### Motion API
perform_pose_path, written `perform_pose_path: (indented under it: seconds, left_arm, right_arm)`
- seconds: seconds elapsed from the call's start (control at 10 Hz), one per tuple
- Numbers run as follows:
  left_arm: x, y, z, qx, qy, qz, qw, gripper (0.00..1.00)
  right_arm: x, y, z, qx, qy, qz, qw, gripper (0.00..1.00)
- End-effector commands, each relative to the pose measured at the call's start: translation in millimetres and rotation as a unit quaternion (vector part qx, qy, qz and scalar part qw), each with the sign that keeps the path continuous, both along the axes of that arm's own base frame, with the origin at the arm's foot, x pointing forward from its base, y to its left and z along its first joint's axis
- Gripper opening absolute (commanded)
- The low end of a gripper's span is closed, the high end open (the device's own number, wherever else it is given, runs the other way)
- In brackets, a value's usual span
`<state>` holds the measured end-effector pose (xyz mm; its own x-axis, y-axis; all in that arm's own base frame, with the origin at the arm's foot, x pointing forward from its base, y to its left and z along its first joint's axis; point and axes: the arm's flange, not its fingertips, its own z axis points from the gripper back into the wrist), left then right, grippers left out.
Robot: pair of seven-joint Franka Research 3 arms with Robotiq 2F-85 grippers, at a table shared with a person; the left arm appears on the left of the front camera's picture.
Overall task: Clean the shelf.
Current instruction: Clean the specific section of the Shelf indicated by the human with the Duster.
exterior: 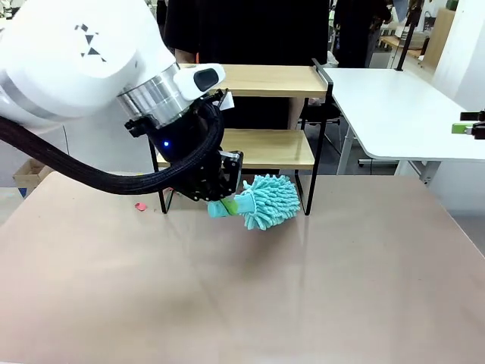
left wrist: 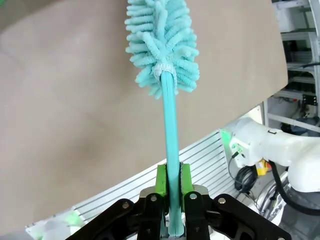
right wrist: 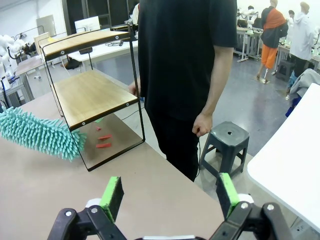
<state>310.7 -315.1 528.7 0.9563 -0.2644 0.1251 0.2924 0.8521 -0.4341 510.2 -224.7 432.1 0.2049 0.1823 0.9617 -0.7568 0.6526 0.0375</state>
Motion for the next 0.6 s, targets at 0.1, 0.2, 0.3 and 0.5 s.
perform_pose_path:
  seconds: [0.1,0.2,0.3,0.5]
  left_arm:
    - [-5,-14,-5,0.000,-0.028,0.030,0.999,0.13]
    - [-9,-31,-12,0.007,-0.051,0.051,0.997,0.13]
    - [-9,-45,-16,0.004,-0.068,0.072,0.995,0.13]
    - [-6,-74,-30,0.007,-0.112,0.133,0.985,0.13]
  right_arm:
    - [1,2,2,0.000,-0.002,0.001,1.000,1.00]
    - [1,2,2,0.000,-0.002,0.001,1.000,1.00]
    - [1,2,2,0.000,-0.002,0.001,1.000,1.00]
    - [1,2,2,0.000,-0.002,0.001,1.000,1.00]
